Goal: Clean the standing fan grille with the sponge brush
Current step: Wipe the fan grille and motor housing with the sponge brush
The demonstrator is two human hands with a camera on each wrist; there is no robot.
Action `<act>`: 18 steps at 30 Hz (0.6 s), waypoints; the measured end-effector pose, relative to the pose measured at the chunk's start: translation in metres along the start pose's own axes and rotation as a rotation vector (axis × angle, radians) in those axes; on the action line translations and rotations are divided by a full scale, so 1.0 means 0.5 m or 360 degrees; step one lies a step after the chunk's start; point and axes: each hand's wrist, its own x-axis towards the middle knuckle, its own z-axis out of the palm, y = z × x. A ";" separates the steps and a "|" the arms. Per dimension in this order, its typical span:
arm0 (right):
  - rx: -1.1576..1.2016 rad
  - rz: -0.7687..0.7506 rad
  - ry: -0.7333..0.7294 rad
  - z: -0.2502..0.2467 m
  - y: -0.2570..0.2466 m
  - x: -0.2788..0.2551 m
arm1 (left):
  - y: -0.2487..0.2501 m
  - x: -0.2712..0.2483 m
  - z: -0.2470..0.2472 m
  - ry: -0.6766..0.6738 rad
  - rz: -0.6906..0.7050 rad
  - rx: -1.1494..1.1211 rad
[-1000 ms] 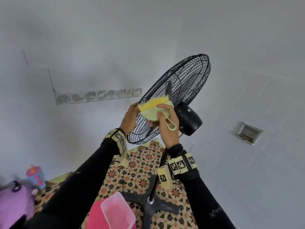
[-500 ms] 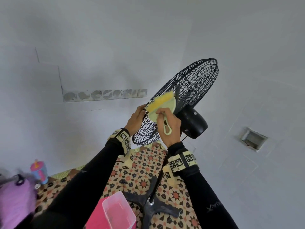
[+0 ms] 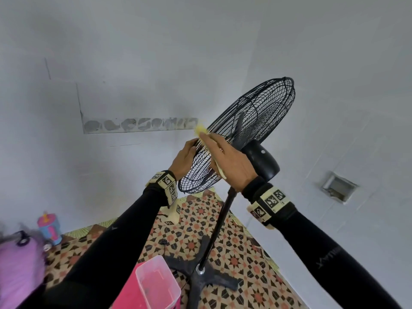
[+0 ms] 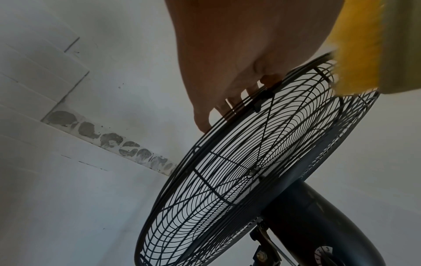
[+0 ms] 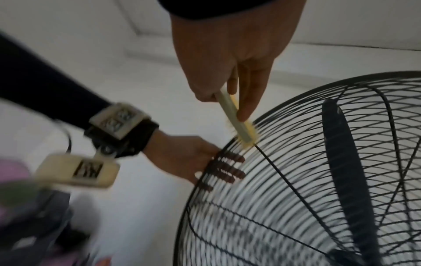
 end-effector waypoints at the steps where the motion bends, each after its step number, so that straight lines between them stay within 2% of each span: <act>1: -0.0084 -0.0033 -0.0076 0.007 0.008 -0.010 | 0.001 -0.001 0.002 0.0013 -0.0001 -0.0008; 6: -0.0239 0.0047 -0.0329 0.011 0.021 -0.034 | 0.009 -0.004 -0.001 0.0001 -0.0055 -0.0007; 10: -0.0247 -0.0122 -0.0217 0.007 0.020 -0.027 | 0.005 -0.010 0.004 0.0001 -0.0004 -0.0032; 14: -0.0263 0.0108 -0.0402 0.014 0.018 -0.028 | 0.021 -0.012 -0.003 -0.0003 -0.0081 0.0033; 15: -0.0272 0.0102 -0.0396 0.016 0.014 -0.027 | 0.026 -0.013 -0.004 -0.0011 -0.0096 0.0026; 18: -0.0277 -0.0121 -0.0230 0.018 0.018 -0.024 | 0.018 -0.018 -0.003 -0.0031 -0.0072 -0.0028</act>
